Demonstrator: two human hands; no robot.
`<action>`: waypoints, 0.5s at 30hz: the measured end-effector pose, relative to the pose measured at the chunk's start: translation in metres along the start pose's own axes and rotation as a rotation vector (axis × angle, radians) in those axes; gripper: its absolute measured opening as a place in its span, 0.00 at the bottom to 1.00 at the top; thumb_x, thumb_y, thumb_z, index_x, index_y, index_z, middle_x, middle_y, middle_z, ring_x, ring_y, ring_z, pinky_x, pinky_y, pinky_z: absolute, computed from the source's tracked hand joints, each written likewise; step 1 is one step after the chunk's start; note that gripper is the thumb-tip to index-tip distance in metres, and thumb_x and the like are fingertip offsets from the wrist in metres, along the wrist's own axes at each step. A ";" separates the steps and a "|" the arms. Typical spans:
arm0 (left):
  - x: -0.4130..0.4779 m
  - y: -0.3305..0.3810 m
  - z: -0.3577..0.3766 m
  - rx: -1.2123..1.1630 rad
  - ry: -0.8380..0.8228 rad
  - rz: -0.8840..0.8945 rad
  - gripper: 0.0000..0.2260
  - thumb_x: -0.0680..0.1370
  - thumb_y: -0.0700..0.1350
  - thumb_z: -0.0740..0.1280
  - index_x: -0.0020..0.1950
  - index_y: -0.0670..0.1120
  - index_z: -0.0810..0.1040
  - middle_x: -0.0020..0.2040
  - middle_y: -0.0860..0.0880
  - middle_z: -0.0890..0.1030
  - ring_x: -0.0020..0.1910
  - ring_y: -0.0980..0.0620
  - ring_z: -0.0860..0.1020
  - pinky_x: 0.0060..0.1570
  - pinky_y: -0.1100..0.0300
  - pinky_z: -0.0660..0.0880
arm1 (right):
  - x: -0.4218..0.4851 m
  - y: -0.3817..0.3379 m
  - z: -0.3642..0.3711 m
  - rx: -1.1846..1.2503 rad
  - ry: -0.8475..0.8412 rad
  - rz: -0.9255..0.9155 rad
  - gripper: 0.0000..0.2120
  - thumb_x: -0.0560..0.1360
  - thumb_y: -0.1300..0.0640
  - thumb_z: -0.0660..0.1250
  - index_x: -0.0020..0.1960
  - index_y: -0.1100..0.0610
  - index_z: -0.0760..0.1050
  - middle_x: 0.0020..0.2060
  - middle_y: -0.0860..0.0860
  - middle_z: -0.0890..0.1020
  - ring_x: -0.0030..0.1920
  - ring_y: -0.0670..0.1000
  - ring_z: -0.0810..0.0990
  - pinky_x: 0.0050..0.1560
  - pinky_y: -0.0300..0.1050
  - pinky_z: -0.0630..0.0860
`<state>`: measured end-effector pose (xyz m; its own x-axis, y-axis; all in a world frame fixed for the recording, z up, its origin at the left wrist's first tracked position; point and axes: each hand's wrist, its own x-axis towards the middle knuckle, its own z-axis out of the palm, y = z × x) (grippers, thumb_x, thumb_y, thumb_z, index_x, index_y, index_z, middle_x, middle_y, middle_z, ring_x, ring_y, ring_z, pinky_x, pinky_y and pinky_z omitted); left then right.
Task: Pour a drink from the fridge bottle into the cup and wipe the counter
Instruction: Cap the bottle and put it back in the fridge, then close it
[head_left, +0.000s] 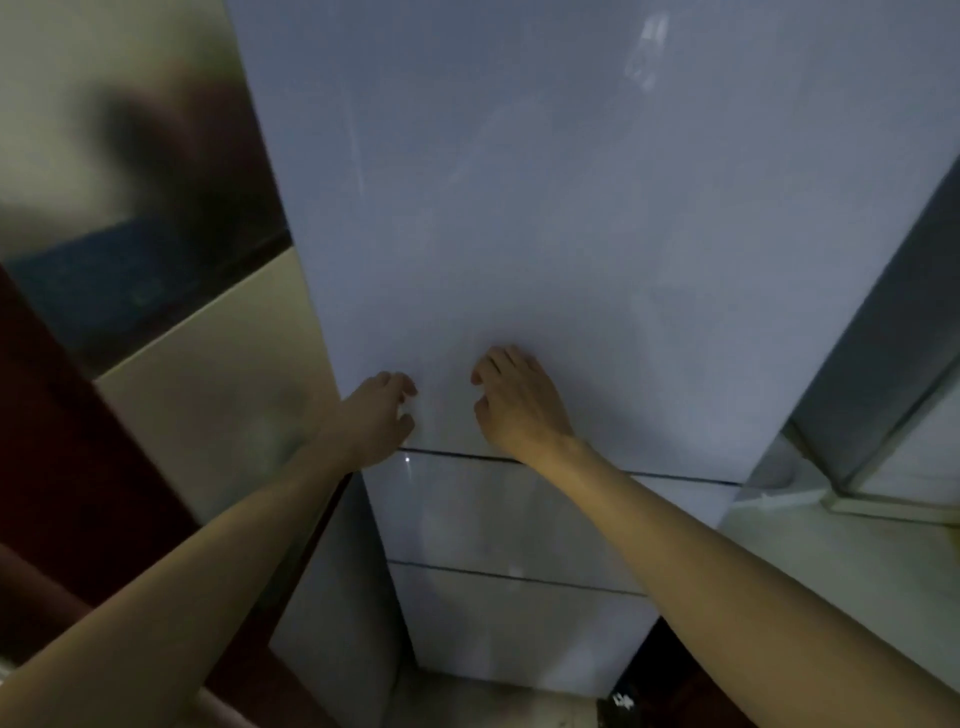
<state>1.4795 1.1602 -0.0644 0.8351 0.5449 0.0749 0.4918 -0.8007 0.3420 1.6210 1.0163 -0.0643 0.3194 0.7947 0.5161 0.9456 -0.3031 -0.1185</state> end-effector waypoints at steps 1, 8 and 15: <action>0.006 0.002 0.003 0.051 -0.015 0.044 0.17 0.81 0.43 0.64 0.69 0.42 0.71 0.66 0.43 0.74 0.65 0.45 0.73 0.61 0.56 0.70 | -0.009 0.011 0.000 0.013 0.016 0.017 0.12 0.65 0.59 0.56 0.40 0.61 0.78 0.39 0.57 0.79 0.42 0.59 0.78 0.43 0.49 0.75; 0.035 0.044 0.024 0.278 -0.088 0.282 0.12 0.81 0.44 0.61 0.59 0.40 0.77 0.58 0.41 0.80 0.57 0.41 0.78 0.53 0.54 0.75 | -0.070 0.062 -0.022 -0.055 -0.072 0.414 0.11 0.72 0.61 0.59 0.46 0.63 0.79 0.46 0.59 0.82 0.48 0.61 0.79 0.46 0.50 0.76; 0.025 0.121 0.074 0.399 -0.297 0.671 0.12 0.82 0.49 0.61 0.60 0.45 0.77 0.59 0.44 0.80 0.57 0.44 0.79 0.53 0.55 0.75 | -0.170 0.064 -0.064 -0.192 -0.272 0.990 0.12 0.77 0.56 0.60 0.54 0.60 0.79 0.54 0.58 0.81 0.53 0.59 0.80 0.48 0.47 0.75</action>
<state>1.5785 1.0586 -0.0900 0.9846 -0.1225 -0.1249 -0.1293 -0.9904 -0.0486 1.6229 0.8281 -0.1055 0.9720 0.2296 0.0501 0.2349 -0.9431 -0.2355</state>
